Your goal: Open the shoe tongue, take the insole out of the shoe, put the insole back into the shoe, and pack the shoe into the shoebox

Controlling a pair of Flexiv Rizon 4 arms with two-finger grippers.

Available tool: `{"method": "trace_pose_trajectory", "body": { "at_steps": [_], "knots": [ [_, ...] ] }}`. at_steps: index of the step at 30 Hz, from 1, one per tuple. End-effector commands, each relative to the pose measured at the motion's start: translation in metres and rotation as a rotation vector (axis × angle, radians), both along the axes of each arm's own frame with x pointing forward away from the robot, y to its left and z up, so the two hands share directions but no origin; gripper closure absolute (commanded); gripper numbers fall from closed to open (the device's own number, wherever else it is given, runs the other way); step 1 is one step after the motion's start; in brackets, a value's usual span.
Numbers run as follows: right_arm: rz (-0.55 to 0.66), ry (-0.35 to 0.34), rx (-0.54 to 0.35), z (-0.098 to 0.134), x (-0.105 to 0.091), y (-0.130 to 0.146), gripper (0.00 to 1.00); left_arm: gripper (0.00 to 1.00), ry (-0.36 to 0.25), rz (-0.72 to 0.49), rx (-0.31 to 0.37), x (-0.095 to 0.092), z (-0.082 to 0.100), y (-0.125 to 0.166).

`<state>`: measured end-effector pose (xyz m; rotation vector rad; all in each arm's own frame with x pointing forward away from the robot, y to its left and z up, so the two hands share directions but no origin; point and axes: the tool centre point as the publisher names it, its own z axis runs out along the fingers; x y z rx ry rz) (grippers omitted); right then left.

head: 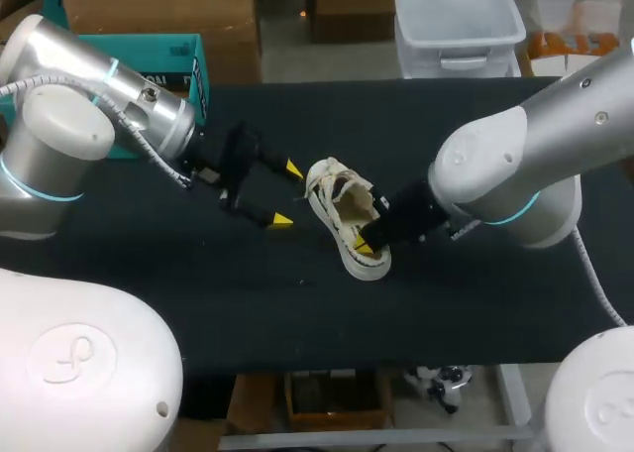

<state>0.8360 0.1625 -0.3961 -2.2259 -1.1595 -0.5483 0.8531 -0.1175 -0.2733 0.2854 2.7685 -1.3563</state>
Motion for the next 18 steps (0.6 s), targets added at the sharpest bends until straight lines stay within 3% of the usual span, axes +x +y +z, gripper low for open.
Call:
{"method": "trace_pose_trajectory", "body": {
  "at_steps": [1,4,18],
  "knots": [
    [-0.035,-0.029,-0.082,-0.007,-0.003,0.012,1.00,0.00,0.002,-0.002,0.000,0.001,0.000,0.001],
    [-0.039,-0.048,-0.087,-0.005,-0.007,0.012,1.00,0.00,0.003,0.001,0.004,0.000,0.001,0.002],
    [0.014,-0.175,-0.099,0.048,-0.015,-0.011,1.00,0.00,0.013,0.031,0.038,-0.007,0.011,-0.004]
  ]
}}
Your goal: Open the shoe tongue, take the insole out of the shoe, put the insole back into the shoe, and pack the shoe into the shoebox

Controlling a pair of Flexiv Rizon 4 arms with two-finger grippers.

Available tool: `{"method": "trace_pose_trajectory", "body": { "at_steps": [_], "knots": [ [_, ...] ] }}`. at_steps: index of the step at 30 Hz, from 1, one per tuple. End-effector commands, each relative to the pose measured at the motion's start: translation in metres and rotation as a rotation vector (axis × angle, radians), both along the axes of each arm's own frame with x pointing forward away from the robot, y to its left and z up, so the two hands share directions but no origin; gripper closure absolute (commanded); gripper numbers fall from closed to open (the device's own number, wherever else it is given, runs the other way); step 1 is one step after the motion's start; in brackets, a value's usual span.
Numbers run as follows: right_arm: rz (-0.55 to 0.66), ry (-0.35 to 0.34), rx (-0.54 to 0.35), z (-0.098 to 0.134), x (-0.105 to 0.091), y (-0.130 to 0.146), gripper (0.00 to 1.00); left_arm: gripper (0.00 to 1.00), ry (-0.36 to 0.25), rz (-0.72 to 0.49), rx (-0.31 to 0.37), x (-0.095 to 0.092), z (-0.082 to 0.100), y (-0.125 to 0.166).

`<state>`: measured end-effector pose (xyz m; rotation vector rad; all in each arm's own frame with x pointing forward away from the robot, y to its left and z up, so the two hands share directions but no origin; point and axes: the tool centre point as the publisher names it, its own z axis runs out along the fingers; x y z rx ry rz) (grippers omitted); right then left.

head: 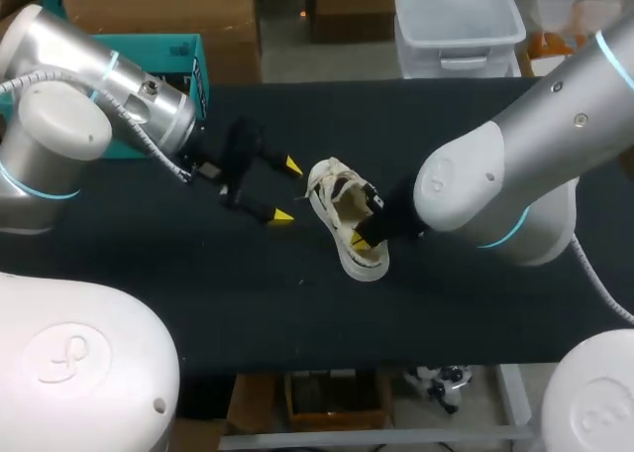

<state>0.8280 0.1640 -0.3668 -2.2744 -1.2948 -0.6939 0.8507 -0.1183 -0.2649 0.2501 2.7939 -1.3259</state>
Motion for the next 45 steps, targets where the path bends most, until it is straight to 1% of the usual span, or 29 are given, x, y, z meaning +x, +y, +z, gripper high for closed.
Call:
{"method": "trace_pose_trajectory", "body": {
  "at_steps": [1,5,7,8,13,15,16,17,18,19,20,22,24,25,26,37,38,39,40,41,42,43,44,45],
  "knots": [
    [0.023,-0.028,0.000,0.022,-0.005,-0.018,1.00,0.00,0.002,0.017,0.023,-0.005,0.003,-0.005],
    [0.083,-0.040,0.029,0.025,0.001,-0.031,1.00,0.00,0.007,0.037,0.039,-0.009,0.006,-0.006],
    [0.113,-0.044,0.050,0.027,0.004,-0.036,0.98,0.00,0.010,0.041,0.048,-0.010,0.007,-0.006],
    [0.154,-0.049,0.070,0.030,0.007,-0.042,0.96,0.00,0.015,0.053,0.065,-0.012,0.007,-0.006],
    [0.256,-0.076,0.103,0.037,0.015,-0.057,0.88,0.00,0.026,0.086,0.093,-0.018,0.009,-0.005],
    [0.307,-0.089,0.116,0.041,0.018,-0.065,0.75,0.00,0.037,0.103,0.105,-0.022,0.010,-0.003],
    [0.320,-0.092,0.123,0.042,0.018,-0.068,0.71,0.00,0.038,0.111,0.109,-0.023,0.010,-0.002],
    [0.346,-0.101,0.133,0.043,0.019,-0.072,0.56,0.00,0.044,0.123,0.116,-0.026,0.010,0.000],
    [0.353,-0.108,0.130,0.045,0.019,-0.075,0.50,0.00,0.049,0.128,0.124,-0.028,0.010,0.001],
    [0.365,-0.108,0.125,0.045,0.020,-0.077,0.31,0.00,0.053,0.137,0.134,-0.029,0.010,0.002],
    [0.385,-0.111,0.130,0.046,0.021,-0.082,0.00,0.00,0.062,0.151,0.138,-0.031,0.009,0.004],
    [0.427,-0.102,0.153,0.048,0.022,-0.089,0.00,0.00,0.078,0.173,0.153,-0.034,0.009,0.008],
    [0.427,-0.102,0.153,0.048,0.022,-0.089,0.00,0.00,0.094,0.180,0.168,-0.035,0.008,0.009],
    [0.427,-0.102,0.153,0.048,0.022,-0.089,0.00,0.00,0.110,0.189,0.196,-0.035,0.007,0.011],
    [0.427,-0.102,0.153,0.048,0.022,-0.089,0.00,0.00,0.085,0.193,0.266,-0.034,0.005,0.012],
    [0.427,-0.102,0.153,0.048,0.022,-0.089,0.00,0.00,0.085,0.193,0.266,-0.034,0.005,0.012],
    [0.427,-0.102,0.153,0.048,0.022,-0.089,0.00,0.00,0.093,0.207,0.254,-0.035,0.005,0.003],
    [0.427,-0.102,0.153,0.048,0.022,-0.089,0.00,0.00,0.128,0.244,0.243,-0.036,0.003,-0.015],
    [0.418,-0.104,0.123,0.047,0.025,-0.091,0.00,0.00,0.130,0.255,0.254,-0.039,0.001,-0.024],
    [0.435,-0.111,0.111,0.046,0.026,-0.093,0.00,0.00,0.151,0.281,0.257,-0.042,-0.001,-0.035],
    [0.468,-0.123,0.117,0.046,0.026,-0.095,0.00,0.00,0.162,0.303,0.258,-0.042,-0.002,-0.040],
    [0.470,-0.127,0.099,0.045,0.026,-0.098,0.00,0.00,0.193,0.332,0.255,-0.044,-0.004,-0.048],
    [0.466,-0.124,0.083,0.045,0.026,-0.101,0.00,0.00,0.203,0.347,0.257,-0.045,-0.005,-0.051],
    [0.497,-0.139,0.084,0.046,0.026,-0.103,0.00,0.00,0.214,0.391,0.266,-0.045,-0.006,-0.054]
  ]
}}
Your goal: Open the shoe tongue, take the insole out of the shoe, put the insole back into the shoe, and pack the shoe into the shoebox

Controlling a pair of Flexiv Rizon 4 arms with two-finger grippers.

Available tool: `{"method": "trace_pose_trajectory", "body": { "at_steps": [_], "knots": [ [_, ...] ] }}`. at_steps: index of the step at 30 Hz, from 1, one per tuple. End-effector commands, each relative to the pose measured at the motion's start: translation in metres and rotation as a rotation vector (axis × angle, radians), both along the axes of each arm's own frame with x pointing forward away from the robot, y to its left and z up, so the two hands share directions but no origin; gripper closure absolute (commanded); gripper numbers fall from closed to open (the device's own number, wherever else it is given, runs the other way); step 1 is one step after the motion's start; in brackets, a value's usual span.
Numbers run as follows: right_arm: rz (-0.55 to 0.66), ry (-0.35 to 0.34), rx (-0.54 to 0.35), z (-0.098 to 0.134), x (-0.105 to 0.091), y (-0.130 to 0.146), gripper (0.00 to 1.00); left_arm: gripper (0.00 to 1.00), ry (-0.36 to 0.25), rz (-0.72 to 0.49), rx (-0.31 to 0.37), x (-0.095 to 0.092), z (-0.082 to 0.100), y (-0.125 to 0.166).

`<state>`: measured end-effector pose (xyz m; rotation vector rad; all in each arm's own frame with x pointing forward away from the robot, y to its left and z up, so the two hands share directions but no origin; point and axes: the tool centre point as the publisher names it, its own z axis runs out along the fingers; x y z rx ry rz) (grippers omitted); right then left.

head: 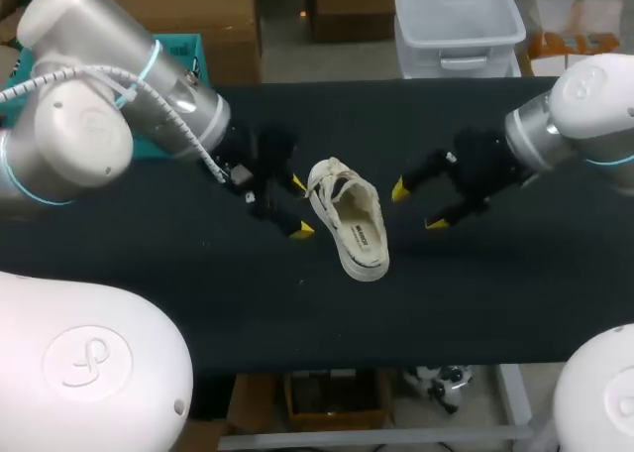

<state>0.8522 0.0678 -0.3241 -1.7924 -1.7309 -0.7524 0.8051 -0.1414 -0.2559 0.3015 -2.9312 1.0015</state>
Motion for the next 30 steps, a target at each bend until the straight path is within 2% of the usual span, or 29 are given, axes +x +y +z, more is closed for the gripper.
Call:
{"method": "trace_pose_trajectory", "body": {
  "at_steps": [1,4,6,8,13,17,23,30],
  "knots": [
    [0.048,-0.003,-0.017,0.004,0.001,-0.009,0.00,0.00,0.011,0.117,0.056,0.002,-0.016,-0.033],
    [0.065,-0.030,-0.053,0.006,0.003,-0.015,0.00,0.00,0.031,0.212,0.075,0.007,-0.017,-0.033],
    [0.086,-0.049,-0.071,0.007,0.005,-0.019,0.00,0.00,0.059,0.228,0.074,0.008,-0.018,-0.032],
    [0.101,-0.060,-0.086,0.009,0.008,-0.022,0.00,0.00,0.059,0.277,0.091,0.010,-0.019,-0.030],
    [0.229,-0.111,-0.103,0.009,0.016,-0.031,0.00,0.00,0.103,0.348,0.124,0.010,-0.024,-0.027],
    [0.277,-0.145,-0.135,0.010,0.019,-0.036,0.00,0.00,0.134,0.395,0.134,0.009,-0.028,-0.022],
    [0.393,-0.180,-0.222,0.011,0.022,-0.041,0.00,0.00,0.211,0.491,0.145,0.010,-0.037,-0.017],
    [0.518,-0.234,-0.304,0.010,0.023,-0.042,0.00,0.00,0.266,0.643,0.173,0.026,-0.049,-0.013]
  ]
}}
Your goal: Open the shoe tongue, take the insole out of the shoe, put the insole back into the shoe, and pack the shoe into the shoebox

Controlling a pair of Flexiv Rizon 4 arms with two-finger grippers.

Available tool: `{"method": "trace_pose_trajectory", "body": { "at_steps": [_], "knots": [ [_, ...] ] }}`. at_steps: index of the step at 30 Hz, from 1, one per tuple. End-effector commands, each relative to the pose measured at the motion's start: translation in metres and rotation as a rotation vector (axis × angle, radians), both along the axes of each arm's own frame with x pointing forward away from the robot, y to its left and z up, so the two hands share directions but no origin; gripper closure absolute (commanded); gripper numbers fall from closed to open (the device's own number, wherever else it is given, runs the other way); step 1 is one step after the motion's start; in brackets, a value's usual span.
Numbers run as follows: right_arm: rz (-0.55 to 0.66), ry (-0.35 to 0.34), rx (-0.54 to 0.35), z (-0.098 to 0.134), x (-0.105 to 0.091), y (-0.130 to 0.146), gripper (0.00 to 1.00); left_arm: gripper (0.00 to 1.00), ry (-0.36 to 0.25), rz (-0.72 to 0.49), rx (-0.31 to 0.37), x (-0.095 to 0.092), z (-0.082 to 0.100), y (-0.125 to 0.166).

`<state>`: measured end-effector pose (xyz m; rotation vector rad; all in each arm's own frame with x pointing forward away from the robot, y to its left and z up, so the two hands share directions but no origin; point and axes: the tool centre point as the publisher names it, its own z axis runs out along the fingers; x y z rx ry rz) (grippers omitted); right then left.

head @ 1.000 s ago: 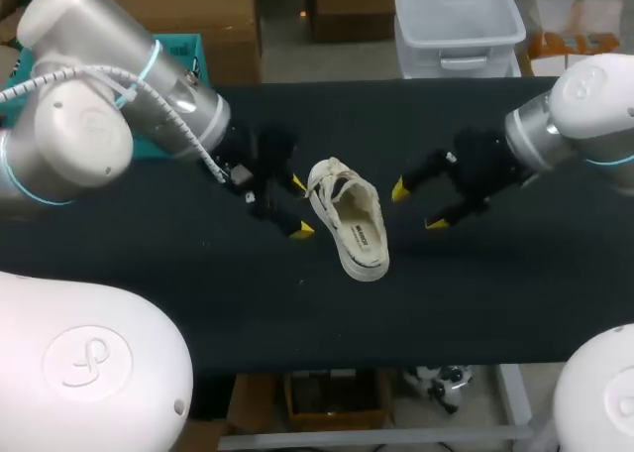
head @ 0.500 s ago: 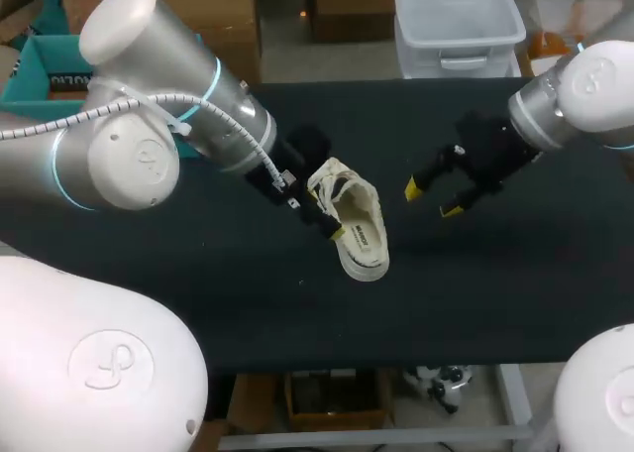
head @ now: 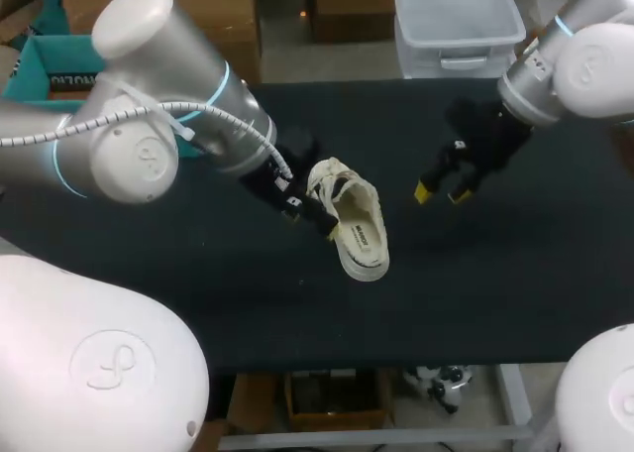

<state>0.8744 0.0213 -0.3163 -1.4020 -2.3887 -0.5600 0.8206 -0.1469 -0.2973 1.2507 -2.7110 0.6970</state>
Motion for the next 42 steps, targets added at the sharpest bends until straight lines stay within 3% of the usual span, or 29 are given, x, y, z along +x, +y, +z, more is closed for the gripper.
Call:
{"method": "trace_pose_trajectory", "body": {
  "at_steps": [1,9,22,26,32,36,42],
  "knots": [
    [0.049,-0.007,-0.043,0.002,0.000,0.004,0.00,0.00,0.005,0.051,0.031,0.011,-0.008,-0.008],
    [0.240,-0.049,-0.164,0.003,-0.009,0.003,0.00,0.00,0.049,0.176,0.041,0.035,-0.017,-0.019],
    [0.240,-0.049,-0.164,0.003,-0.009,0.003,0.00,0.00,0.049,0.176,0.041,0.035,-0.017,-0.019],
    [0.272,-0.078,-0.203,-0.003,-0.009,-0.007,0.00,0.00,0.097,0.341,0.019,0.033,-0.023,-0.037],
    [0.363,-0.144,-0.285,-0.005,-0.004,-0.014,0.00,0.00,0.107,0.524,0.067,0.034,-0.033,-0.052],
    [0.461,-0.213,-0.315,-0.006,-0.002,-0.019,0.00,0.00,0.104,0.582,0.095,0.038,-0.035,-0.057],
    [0.508,-0.269,-0.318,-0.007,0.002,-0.023,0.00,0.00,0.119,0.644,0.119,0.045,-0.038,-0.058]
  ]
}}
